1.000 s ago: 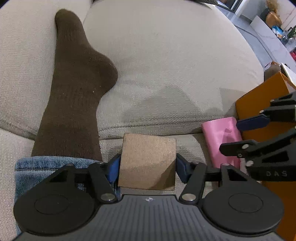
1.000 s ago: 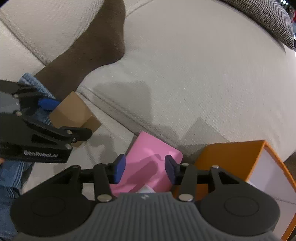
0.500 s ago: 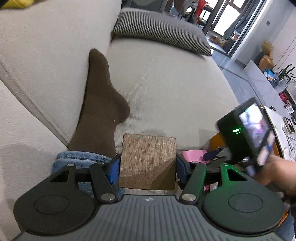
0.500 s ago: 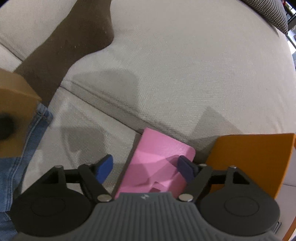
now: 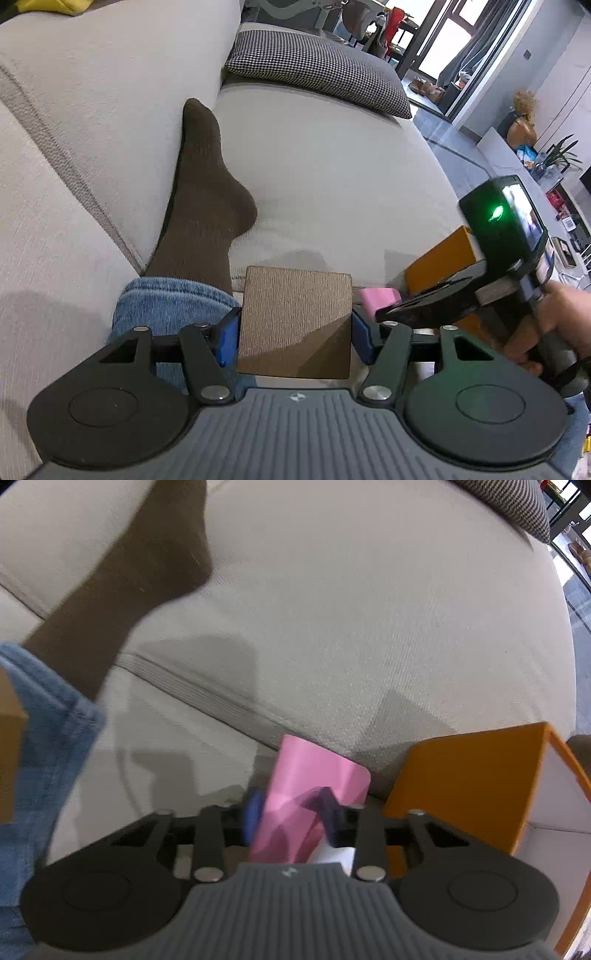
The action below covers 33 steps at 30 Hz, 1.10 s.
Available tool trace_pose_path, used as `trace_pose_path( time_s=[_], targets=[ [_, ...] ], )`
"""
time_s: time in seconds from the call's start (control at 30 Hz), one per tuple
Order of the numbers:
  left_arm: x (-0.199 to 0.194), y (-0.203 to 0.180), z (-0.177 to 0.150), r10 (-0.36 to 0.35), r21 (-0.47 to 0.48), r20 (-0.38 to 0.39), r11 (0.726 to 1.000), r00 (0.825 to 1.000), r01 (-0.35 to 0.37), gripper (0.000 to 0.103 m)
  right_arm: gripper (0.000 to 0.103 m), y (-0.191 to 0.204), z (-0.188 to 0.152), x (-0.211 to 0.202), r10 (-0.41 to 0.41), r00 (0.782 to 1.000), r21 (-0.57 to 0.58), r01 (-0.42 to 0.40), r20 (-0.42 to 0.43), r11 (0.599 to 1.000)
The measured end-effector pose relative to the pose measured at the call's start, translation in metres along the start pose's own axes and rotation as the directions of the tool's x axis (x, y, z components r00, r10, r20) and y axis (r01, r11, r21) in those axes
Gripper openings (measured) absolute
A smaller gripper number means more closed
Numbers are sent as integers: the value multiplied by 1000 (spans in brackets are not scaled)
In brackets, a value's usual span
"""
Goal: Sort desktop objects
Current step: 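Close the right tool on the pink card holder and lift it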
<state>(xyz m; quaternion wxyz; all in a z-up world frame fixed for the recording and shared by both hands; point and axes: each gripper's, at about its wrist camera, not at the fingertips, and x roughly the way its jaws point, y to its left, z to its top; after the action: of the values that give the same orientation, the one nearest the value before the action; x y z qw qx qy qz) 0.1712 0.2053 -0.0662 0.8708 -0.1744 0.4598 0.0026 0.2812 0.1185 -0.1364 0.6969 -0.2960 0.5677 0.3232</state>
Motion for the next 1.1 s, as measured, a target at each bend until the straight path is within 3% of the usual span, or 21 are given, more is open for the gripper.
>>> trace_pose_path(
  time_s=[0.03, 0.1, 0.2, 0.3, 0.37, 0.4, 0.43, 0.63, 0.77, 0.9, 0.97, 1.03, 1.1],
  targets=[
    [-3, 0, -2, -2, -2, 2, 1000, 1000, 2, 70, 0, -1, -2, -6, 46, 999, 16, -46, 0, 999],
    [-6, -3, -6, -1, -3, 4, 1000, 1000, 1, 70, 0, -4, -6, -13, 150, 988, 70, -148, -25, 987],
    [-8, -6, -11, -8, 0, -1, 1000, 1000, 8, 70, 0, 9, -13, -27, 127, 992, 22, -127, 10, 992],
    [-10, -11, -17, -18, -2, 1, 1000, 1000, 18, 70, 11, 7, -10, -32, 76, 997, -2, -76, 26, 997],
    [-10, -12, -18, -11, -11, 5, 1000, 1000, 11, 70, 27, 8, -2, -25, 42, 999, -2, -42, 30, 999],
    [-9, -12, -19, -9, -17, 8, 1000, 1000, 9, 70, 44, 5, 1, -21, 25, 999, 1, -25, 22, 1000],
    [-9, -11, -19, -10, -24, 11, 1000, 1000, 10, 70, 49, 2, 3, -18, 11, 1000, 8, -12, 20, 1000],
    [-6, -4, -16, -33, -63, 20, 997, 999, 34, 70, 61, -5, 19, -1, -9, 1000, 11, 9, -19, 1000],
    [-3, 1, -14, -41, -81, 26, 996, 999, 43, 70, 62, 0, 24, 16, -9, 995, 21, 11, -102, 1000],
    [-3, 5, -15, -50, -96, 35, 994, 998, 53, 70, 72, 12, 22, 31, -135, 986, -62, 130, -93, 990],
    [-4, 6, -16, -58, -95, 38, 994, 998, 62, 70, 73, 9, 22, 33, -132, 987, -65, 126, -92, 990],
    [-5, 5, -16, -63, -94, 41, 993, 997, 67, 70, 56, 5, 22, 29, -139, 986, -48, 135, -96, 990],
    [-7, 5, -19, -67, -93, 45, 993, 997, 71, 70, 46, -1, 21, 23, -115, 989, -27, 113, -95, 993]
  ],
)
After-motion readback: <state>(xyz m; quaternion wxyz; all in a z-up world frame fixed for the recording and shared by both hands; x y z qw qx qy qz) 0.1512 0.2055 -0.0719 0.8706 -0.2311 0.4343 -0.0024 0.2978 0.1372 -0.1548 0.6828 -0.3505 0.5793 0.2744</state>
